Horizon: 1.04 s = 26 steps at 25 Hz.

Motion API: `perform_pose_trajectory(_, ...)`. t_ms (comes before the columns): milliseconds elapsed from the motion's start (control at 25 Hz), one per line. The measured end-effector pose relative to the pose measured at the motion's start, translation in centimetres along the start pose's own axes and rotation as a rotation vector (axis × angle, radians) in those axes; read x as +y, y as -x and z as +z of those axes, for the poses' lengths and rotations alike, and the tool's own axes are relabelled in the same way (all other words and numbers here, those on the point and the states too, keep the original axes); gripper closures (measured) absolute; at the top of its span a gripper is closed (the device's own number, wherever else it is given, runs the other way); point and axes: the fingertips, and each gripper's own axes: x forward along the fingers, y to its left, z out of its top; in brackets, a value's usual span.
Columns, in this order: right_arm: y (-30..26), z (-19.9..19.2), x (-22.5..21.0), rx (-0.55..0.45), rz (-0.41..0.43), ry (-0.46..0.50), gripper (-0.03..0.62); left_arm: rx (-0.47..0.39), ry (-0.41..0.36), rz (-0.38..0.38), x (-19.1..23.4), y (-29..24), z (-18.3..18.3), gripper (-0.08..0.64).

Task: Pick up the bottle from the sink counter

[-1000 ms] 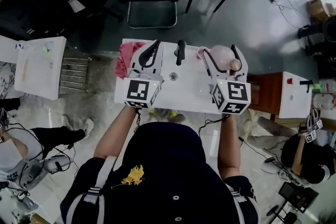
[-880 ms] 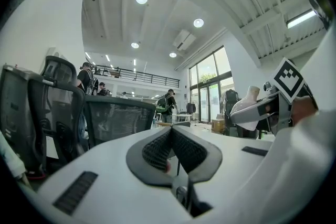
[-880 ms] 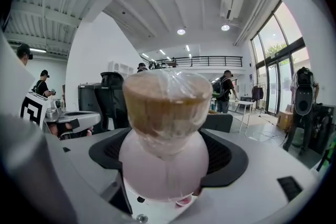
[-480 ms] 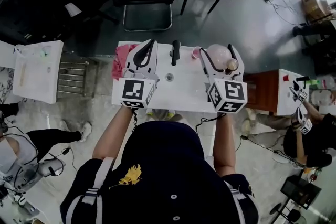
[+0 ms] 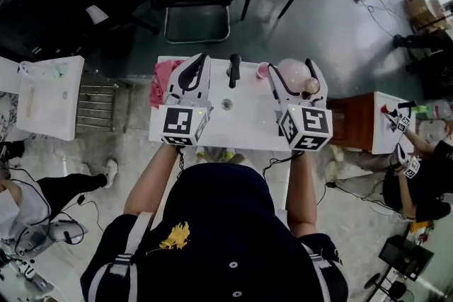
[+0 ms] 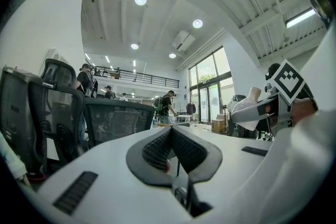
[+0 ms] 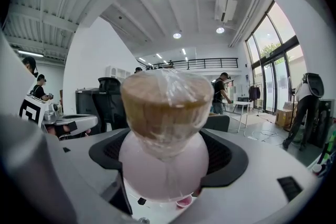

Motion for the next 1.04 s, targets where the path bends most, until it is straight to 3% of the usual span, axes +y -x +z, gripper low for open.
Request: perform_pose_trajectory(1040, 1.02, -0.56, 0.64, 0.018, -0.005, 0.005, 0.163, 0.028, -0.017, -0.025, -0.29, 0.59, -0.36, 0.541)
